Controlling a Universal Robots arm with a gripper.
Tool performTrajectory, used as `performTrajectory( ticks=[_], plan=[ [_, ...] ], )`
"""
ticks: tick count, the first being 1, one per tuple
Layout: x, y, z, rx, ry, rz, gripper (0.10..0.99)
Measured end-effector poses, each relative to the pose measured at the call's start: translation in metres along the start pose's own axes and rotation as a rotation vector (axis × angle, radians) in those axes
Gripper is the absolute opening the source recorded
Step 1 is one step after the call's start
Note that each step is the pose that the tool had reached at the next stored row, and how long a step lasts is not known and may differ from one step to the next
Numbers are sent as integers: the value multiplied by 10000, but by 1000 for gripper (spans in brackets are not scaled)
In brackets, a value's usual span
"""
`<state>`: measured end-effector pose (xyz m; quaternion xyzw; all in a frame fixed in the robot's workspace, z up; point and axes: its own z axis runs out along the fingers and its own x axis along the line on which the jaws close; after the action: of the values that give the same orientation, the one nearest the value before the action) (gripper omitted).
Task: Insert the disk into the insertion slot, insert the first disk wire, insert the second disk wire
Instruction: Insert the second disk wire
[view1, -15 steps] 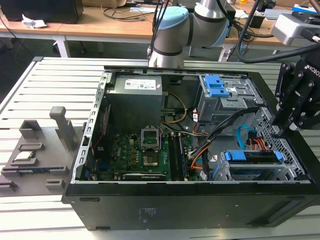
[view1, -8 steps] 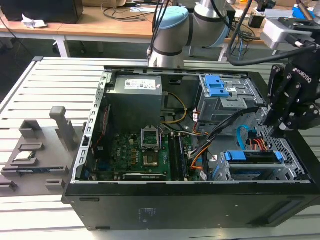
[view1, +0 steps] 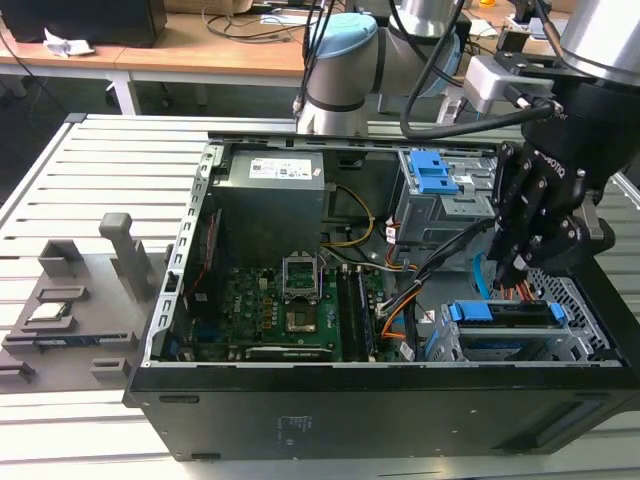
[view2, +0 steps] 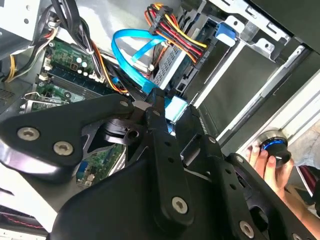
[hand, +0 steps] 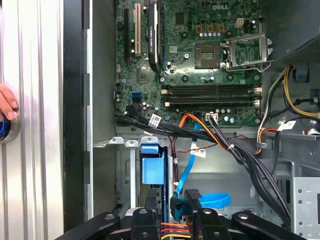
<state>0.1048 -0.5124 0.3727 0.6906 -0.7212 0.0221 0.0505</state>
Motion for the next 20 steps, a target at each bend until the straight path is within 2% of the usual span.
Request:
performTrajectory(
  ticks=[4,7,15,20],
  plan=[
    [0,1,1,0,6,2,361],
    [0,1,1,0,12,2,161],
    [7,1,2,0,21,2,161],
    [86,-3,10,1,29,3,161]
  ],
)
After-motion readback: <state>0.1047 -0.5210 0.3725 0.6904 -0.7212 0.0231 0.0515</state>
